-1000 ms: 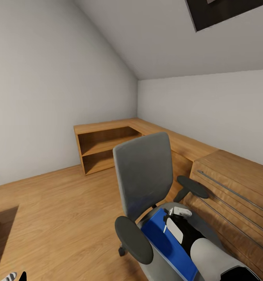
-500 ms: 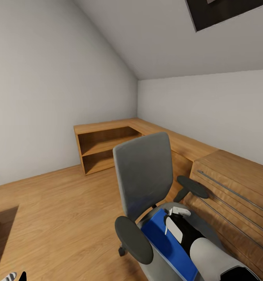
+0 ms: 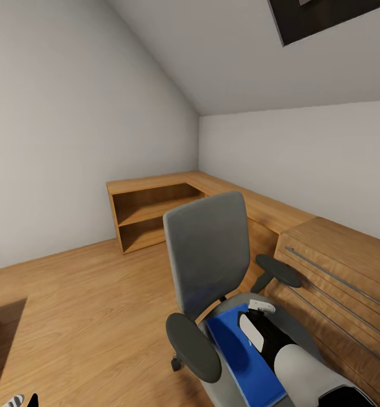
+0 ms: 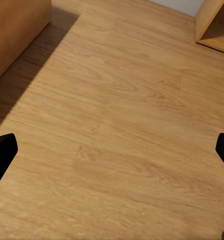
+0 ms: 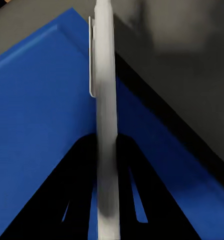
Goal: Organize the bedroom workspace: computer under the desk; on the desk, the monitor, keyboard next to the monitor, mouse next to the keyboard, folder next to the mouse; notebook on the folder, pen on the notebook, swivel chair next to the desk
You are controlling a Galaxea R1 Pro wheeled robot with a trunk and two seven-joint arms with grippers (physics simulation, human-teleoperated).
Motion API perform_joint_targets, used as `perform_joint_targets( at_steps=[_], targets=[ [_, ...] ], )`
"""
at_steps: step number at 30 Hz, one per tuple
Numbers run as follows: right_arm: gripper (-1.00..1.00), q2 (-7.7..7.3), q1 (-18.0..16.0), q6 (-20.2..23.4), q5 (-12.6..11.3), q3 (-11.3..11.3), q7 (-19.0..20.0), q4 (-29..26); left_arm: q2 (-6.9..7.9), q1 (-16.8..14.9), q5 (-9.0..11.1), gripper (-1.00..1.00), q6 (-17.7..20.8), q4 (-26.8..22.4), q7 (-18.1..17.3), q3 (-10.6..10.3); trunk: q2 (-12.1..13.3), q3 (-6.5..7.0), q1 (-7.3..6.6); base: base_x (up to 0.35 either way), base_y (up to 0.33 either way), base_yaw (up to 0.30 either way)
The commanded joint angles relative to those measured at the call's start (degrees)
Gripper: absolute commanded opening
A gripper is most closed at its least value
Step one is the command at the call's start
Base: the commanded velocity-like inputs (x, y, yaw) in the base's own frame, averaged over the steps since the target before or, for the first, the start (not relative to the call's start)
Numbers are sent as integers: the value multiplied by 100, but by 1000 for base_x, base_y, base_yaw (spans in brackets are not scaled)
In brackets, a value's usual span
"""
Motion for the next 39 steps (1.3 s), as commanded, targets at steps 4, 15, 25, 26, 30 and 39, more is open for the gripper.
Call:
perform_joint_targets(
  at_steps=[4,15,25,26,30,39],
  targets=[
    [-100,-2,0,163,-103,35,-42,46,-3,1,54,100,30,-9,17,3,-2,-6,0,0,0,0],
    [-100,-2,0,227,-103,35,-38,43,-3,1,54,100,27,-6,17,2,-2,-6,0,0,0,0],
    [-100,-1,0,227,-103,35,-39,38,2,1,46,100,19,78,0,2,118,48,-66,0,0,0],
    [-100,-1,0,226,-101,35,-39,37,4,1,43,100,19,98,0,3,158,66,-88,0,0,0],
    [-100,-2,0,221,-101,35,-43,37,4,1,38,100,15,137,-1,2,319,138,-175,0,0,0],
    [-100,-2,1,188,-95,26,-46,6,6,1,37,100,17,157,4,-1,680,299,-373,0,0,0]
  ],
)
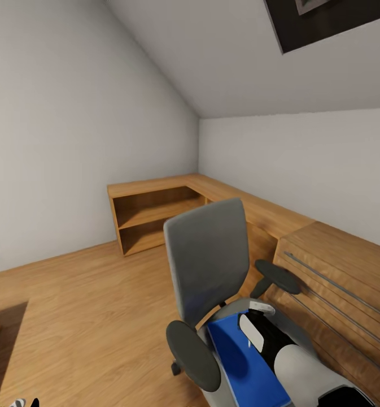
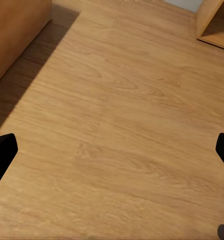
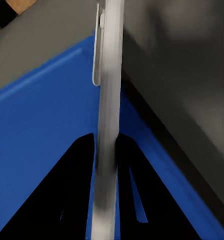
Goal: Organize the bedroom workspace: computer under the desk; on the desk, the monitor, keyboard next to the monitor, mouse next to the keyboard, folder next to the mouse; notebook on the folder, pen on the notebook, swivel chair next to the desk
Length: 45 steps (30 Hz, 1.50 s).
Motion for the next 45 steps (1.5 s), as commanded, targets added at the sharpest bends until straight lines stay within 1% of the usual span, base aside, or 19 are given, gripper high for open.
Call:
perform_joint_targets(
  at_steps=[1,5,9,13,19,20,23,26,27,33,35,36,41,42,45],
  targets=[
    [-100,-9,-4,19,-49,30,-28,-72,-3,1,54,100,34,2,18,-1,39,14,-23,-14,0,0],
    [-100,-29,5,51,-52,-56,-41,-497,-2,1,54,100,34,57,20,-4,199,85,-111,-220,0,0],
    [-100,-39,15,84,-52,-85,-45,-715,-2,1,54,100,33,69,21,-4,360,157,-198,-303,0,0],
    [-100,-49,81,207,-49,-100,-50,-985,0,1,54,100,34,74,21,-4,520,229,-286,-329,0,0],
    [-100,-98,346,467,-66,-118,-74,-1710,8,1,54,100,34,140,21,-20,761,337,-418,-338,0,0],
    [-100,-146,486,547,-85,-123,-94,-2020,12,1,54,100,34,179,21,-32,801,355,-440,-340,0,0],
    [-100,-250,735,659,-149,-128,-173,-2579,18,1,53,100,34,236,21,-44,921,409,-506,-340,0,0],
    [-100,-376,1014,766,-279,-152,-324,-3226,21,1,52,100,34,270,21,-50,1041,462,-572,-341,0,0],
    [-100,-458,1214,835,-403,-172,-467,-3690,22,1,49,100,34,284,22,-56,1082,480,-594,-341,0,0],
    [-100,-706,1801,961,-823,-200,-974,-5046,22,1,29,100,40,362,27,-74,1322,588,-726,-341,0,0],
    [-100,-878,2077,992,-1054,-206,-1203,-5719,25,1,-101,100,45,490,28,-137,1402,624,-769,-322,0,0],
    [-100,-913,2124,996,-1102,-207,-1237,-5840,28,1,-158,100,46,530,29,-177,1442,642,-791,-270,0,0],
    [-100,-1026,2253,1007,-1285,-209,-1335,-6183,40,1,-489,100,50,719,41,-483,1643,732,-901,-151,0,0],
    [-100,-1047,2276,1009,-1324,-214,-1353,-6246,41,1,-614,100,51,784,46,-619,1683,750,-923,-59,0,0],
    [-100,-1066,2295,1009,-1358,-241,-1368,-6306,41,1,-791,100,57,886,51,-818,1803,804,-989,-38,0,0]
  ],
)
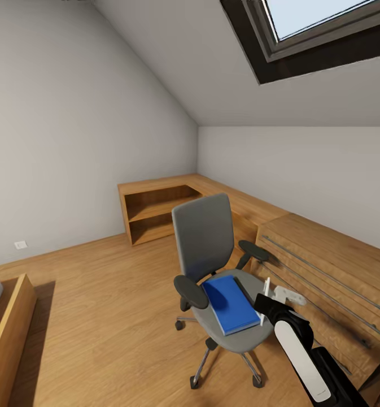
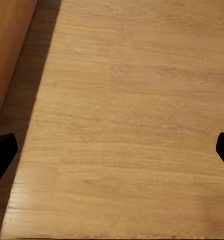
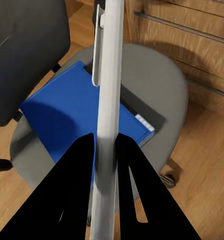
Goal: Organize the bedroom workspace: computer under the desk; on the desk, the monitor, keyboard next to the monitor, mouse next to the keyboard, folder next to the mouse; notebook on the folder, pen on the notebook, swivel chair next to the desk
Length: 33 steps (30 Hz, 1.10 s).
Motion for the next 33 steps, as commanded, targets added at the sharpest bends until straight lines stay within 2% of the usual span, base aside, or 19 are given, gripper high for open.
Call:
perform_joint_targets(
  at_steps=[1,3,5,8,11,12,13,16,21,29,33],
  targets=[
    [-100,-10,-1,6,-57,-7,-34,-25,-3,1,-5,100,36,27,16,-69,38,13,-23,-24,0,0],
    [-100,-15,9,7,-74,-79,-40,-85,-3,1,-128,100,42,121,15,-205,118,49,-67,-16,0,0],
    [-100,-20,12,8,-83,-158,-44,-140,0,11,-462,100,61,452,14,-484,199,85,-111,-7,0,0],
    [-100,-24,14,8,-87,-255,-46,-171,-3,13,-702,100,68,720,16,-580,319,139,-177,-3,0,0],
    [-100,-26,15,16,-86,-362,-48,-181,-7,11,-830,100,70,854,18,-614,439,193,-243,-1,0,0],
    [-100,-29,15,41,-86,-435,-51,-188,-10,11,-879,100,70,905,19,-629,479,211,-265,0,0,0],
    [-100,-49,15,216,-85,-665,-51,-202,-22,10,-960,100,72,982,13,-674,519,229,-286,0,0,0],
    [-100,-68,16,270,-85,-822,-50,-203,-22,10,-1003,100,72,999,18,-788,640,283,-352,0,0,0],
    [-100,-85,15,302,-85,-935,-48,-205,-20,10,-1034,100,72,1026,32,-969,840,381,-462,0,0,-76],
    [-100,-144,16,315,-85,-980,-47,-204,-20,10,-1051,100,72,1109,21,-1042,1161,554,-638,0,0,-201],
    [-100,-157,18,349,-85,-1189,-47,-207,-20,10,-1162,100,80,1228,20,-1058,1322,627,-726,0,0,-28]
  ],
)
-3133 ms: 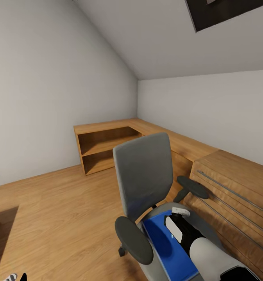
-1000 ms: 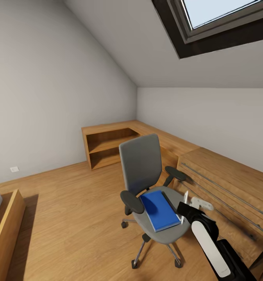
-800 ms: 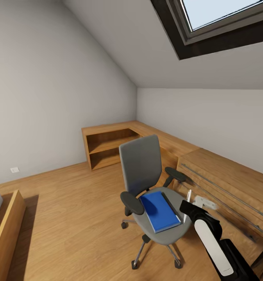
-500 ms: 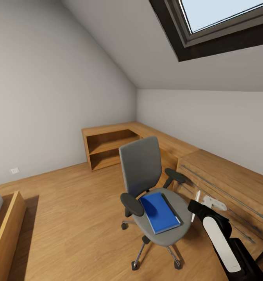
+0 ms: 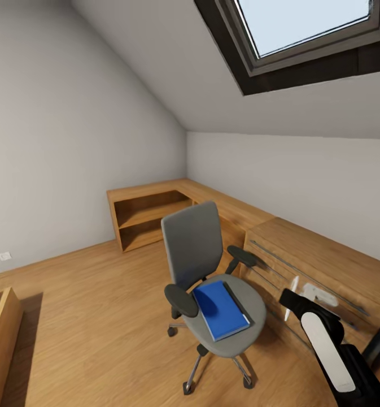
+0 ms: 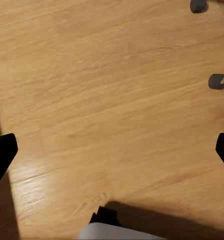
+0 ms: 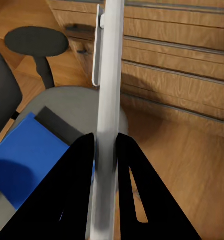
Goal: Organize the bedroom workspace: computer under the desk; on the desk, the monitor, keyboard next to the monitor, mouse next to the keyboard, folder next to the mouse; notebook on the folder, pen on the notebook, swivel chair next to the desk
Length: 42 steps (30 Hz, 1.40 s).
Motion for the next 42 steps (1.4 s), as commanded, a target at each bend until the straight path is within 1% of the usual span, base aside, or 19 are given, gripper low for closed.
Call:
perform_joint_targets(
  at_steps=[1,2,3,4,7,11,18,24,35,42],
  targets=[
    [-100,-6,-6,4,-55,-15,-36,-7,-4,1,-41,100,36,-5,8,5,38,13,-22,0,0,-14],
    [-100,-9,-7,9,-55,-67,-36,-12,-7,1,-95,100,36,14,8,4,78,31,-44,0,0,-7],
    [-100,-11,-5,10,-55,-81,-36,-13,-8,1,-107,100,36,18,8,4,118,49,-66,0,0,-6],
    [-100,-15,-4,13,-55,-223,-36,-16,-14,1,-153,100,36,44,4,2,158,69,-88,0,0,-150],
    [-100,-20,-3,17,-55,-262,-36,-17,-17,1,-163,100,30,136,-4,-6,278,129,-154,0,0,-205],
    [-100,-37,-2,111,-55,-385,-31,-17,-16,1,-172,100,-1,310,-16,-15,278,138,-154,0,0,-256],
    [-100,-45,1,238,-55,-596,-20,-13,-6,1,-174,100,-15,360,-26,-40,278,156,-154,0,-6,-275],
    [-100,-42,1,279,-55,-746,-16,-9,-5,1,-174,100,-16,367,-27,-48,278,171,-154,0,-193,-278],
    [-100,-50,1,286,-50,-789,-17,-5,0,1,-174,100,-16,376,-27,-49,278,186,-154,0,-300,-262],
    [-100,-51,1,284,-37,-790,-18,12,4,1,-174,100,-16,376,-27,-49,278,183,-154,0,-313,-50]
  ],
)
